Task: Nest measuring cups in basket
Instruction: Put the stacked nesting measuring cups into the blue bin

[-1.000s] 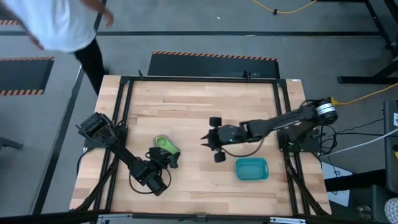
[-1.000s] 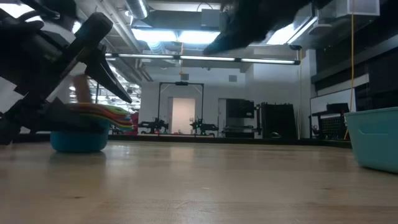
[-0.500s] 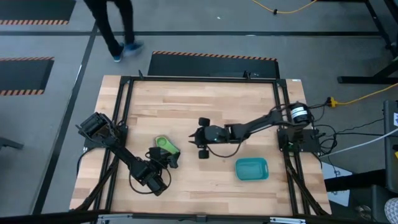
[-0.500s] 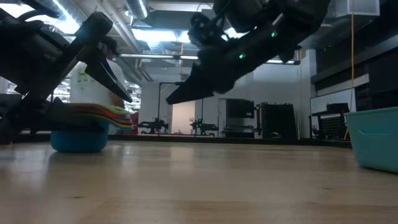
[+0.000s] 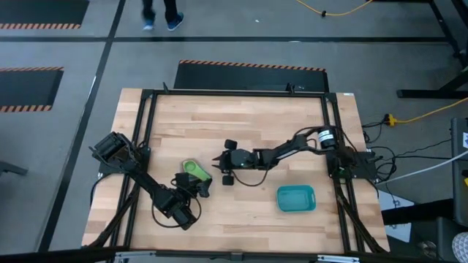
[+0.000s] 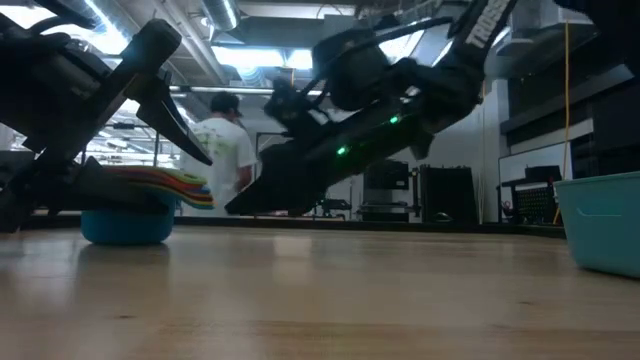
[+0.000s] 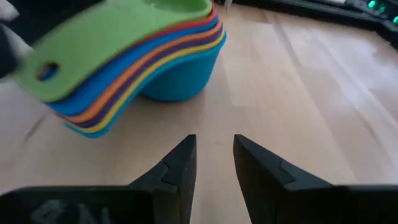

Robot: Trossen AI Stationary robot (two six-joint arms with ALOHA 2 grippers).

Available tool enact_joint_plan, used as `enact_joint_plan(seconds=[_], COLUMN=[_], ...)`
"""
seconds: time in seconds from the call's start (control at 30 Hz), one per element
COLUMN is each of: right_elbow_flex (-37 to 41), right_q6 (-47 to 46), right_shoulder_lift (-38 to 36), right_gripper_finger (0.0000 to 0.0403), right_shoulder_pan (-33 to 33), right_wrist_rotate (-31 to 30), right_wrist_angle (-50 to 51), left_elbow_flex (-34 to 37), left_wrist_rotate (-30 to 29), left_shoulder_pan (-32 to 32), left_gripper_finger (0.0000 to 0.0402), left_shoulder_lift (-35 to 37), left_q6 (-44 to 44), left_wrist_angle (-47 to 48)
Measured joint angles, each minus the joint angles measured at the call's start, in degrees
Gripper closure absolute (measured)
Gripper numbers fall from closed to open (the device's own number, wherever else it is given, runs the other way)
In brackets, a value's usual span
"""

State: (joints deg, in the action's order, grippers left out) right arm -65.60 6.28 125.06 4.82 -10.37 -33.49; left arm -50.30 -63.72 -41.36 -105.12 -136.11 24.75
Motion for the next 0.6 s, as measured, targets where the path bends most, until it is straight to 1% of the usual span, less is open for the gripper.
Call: enact_joint_plan(seconds=[0.17,0.27,0.47,0.6], right_elbow_flex=[-6.05,-8.15,-9.17,-9.16], right_q6=[0.01,0.07,-0.08,0.11], right_shoulder_lift=[3.83,5.04,5.42,5.44], right_gripper_finger=[0.0291,0.0291,0.0291,0.0291], right_shoulder_pan=[0.06,0.09,1.03,2.38], right_wrist_rotate=[0.13,0.23,8.05,8.72], right_wrist_angle=[6.09,7.71,7.79,7.55], left_elbow_flex=[0.0,0.0,0.0,0.0], left_wrist_rotate=[0.04,0.09,0.21,0.44], left_shoulder_pan=[0.0,0.11,1.02,1.69], left_gripper_finger=[0.0127,0.0127,0.0127,0.0127], left_shoulder_lift=[0.0,0.0,0.0,0.0], left_q6=[-0.18,-0.23,-0.23,-0.24], left_wrist_angle=[0.0,0.02,0.02,0.01])
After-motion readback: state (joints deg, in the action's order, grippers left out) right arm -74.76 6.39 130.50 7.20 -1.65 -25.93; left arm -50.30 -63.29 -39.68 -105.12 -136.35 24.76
